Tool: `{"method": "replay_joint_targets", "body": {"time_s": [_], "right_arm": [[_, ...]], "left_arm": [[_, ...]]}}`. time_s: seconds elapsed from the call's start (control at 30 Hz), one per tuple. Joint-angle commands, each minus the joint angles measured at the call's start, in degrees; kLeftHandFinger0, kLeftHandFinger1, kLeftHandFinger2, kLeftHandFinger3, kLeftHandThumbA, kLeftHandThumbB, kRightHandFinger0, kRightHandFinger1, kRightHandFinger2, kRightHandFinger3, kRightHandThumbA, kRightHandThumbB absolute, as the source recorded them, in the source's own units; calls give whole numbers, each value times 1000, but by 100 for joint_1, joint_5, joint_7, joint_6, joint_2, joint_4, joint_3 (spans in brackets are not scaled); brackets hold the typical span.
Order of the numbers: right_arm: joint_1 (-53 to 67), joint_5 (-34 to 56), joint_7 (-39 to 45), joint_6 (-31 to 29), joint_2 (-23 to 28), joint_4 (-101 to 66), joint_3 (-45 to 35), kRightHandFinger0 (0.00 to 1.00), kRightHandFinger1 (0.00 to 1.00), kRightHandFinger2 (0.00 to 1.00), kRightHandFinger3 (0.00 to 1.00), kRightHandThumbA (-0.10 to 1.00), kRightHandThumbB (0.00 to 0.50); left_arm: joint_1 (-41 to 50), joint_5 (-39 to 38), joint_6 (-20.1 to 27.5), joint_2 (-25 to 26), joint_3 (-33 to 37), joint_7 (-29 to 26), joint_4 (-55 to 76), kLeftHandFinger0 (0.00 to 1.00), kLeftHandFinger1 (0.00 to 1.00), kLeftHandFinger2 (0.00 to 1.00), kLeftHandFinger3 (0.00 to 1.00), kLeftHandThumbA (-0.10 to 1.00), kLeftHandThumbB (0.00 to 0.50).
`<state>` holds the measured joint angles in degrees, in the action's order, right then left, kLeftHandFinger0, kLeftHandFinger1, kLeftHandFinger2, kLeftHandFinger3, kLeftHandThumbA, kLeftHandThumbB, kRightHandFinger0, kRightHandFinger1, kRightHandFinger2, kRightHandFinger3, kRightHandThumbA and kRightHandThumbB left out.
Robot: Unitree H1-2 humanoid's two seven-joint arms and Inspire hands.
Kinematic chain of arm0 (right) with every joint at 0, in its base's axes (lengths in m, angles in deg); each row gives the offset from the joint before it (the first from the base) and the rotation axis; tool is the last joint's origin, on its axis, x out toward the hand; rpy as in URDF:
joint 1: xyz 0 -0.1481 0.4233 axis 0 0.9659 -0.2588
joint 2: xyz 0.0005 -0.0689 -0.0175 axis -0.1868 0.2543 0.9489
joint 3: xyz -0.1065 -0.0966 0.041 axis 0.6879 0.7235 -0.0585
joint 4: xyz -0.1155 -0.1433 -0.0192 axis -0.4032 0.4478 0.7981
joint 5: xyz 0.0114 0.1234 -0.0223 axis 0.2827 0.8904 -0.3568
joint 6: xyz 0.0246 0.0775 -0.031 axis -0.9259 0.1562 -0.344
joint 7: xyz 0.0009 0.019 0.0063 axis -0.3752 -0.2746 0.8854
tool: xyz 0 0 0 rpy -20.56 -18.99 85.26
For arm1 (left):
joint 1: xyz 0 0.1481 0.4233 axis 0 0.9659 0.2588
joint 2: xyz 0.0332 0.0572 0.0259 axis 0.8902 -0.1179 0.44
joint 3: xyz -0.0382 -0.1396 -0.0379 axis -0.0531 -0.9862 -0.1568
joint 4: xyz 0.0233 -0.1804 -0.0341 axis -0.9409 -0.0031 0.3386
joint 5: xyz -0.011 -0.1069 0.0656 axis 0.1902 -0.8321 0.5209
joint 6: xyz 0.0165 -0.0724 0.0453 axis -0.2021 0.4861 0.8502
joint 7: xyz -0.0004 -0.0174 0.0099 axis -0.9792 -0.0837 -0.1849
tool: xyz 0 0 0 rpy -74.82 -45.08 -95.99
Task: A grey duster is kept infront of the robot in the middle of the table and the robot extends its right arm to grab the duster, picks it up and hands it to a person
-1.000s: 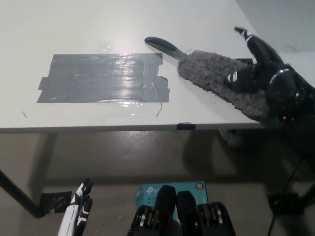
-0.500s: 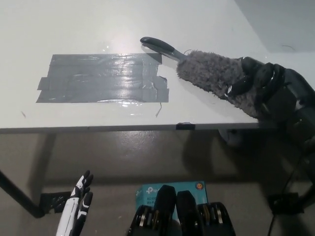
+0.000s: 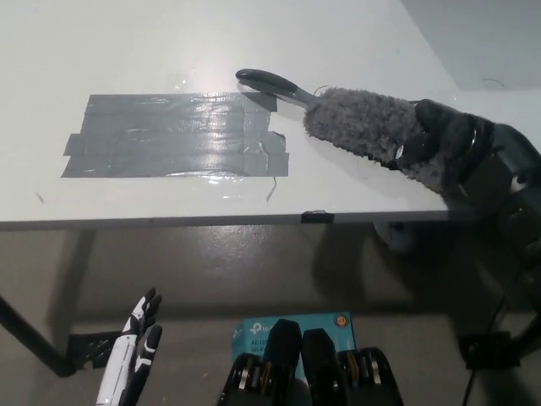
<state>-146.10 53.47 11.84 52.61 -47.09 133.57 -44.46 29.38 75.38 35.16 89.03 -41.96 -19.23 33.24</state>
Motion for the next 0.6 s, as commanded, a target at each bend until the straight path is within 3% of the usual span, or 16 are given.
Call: {"method": "replay_joint_targets", "body": {"time_s": [0.0,0.03,0.07,0.13,0.2,0.27,0.33,0.43,0.47,0.57], "right_arm": [[198,106,-288,-411,92,35,-153,262,434,433,358,-100,158],[210,148,-297,-522,114,0,-201,110,300,331,255,-100,181],[223,157,-278,-574,128,-38,-214,131,465,571,407,-100,181],[248,120,-194,-652,151,-148,-192,63,529,754,585,-100,179],[278,72,-126,-716,175,-276,-146,51,579,856,679,-100,188],[336,127,125,-714,232,-562,-164,0,520,815,615,-100,181],[434,322,497,-675,322,-919,-287,0,543,846,628,-100,170],[669,498,921,-622,514,-1567,-391,32,569,888,683,-100,203],[769,573,1096,-498,586,-1865,-436,39,588,924,754,-100,209],[1029,773,1522,-265,758,-2613,-528,47,599,953,837,-100,198]], "left_arm": [[-99,-4,221,93,19,-14,44,1000,1000,1000,1000,992,276],[-91,-16,171,85,16,-4,68,1000,1000,1000,1000,991,276],[-80,-12,156,77,16,-7,80,1000,1000,1000,1000,982,273],[-88,40,230,83,16,-50,45,1000,1000,1000,1000,974,264],[-104,30,237,86,12,-48,39,1000,1000,1000,1000,958,259],[-141,6,266,87,1,-51,9,1000,1000,1000,1000,952,258],[-175,3,257,91,-2,-46,3,1000,1000,1000,1000,948,257],[-178,-19,173,83,-5,-22,43,1000,1000,1000,1000,943,258],[-196,-39,229,86,-5,-21,-10,1000,1000,1000,1000,940,256],[-178,-15,155,80,-4,-22,39,1000,1000,1000,1000,937,257]]}}
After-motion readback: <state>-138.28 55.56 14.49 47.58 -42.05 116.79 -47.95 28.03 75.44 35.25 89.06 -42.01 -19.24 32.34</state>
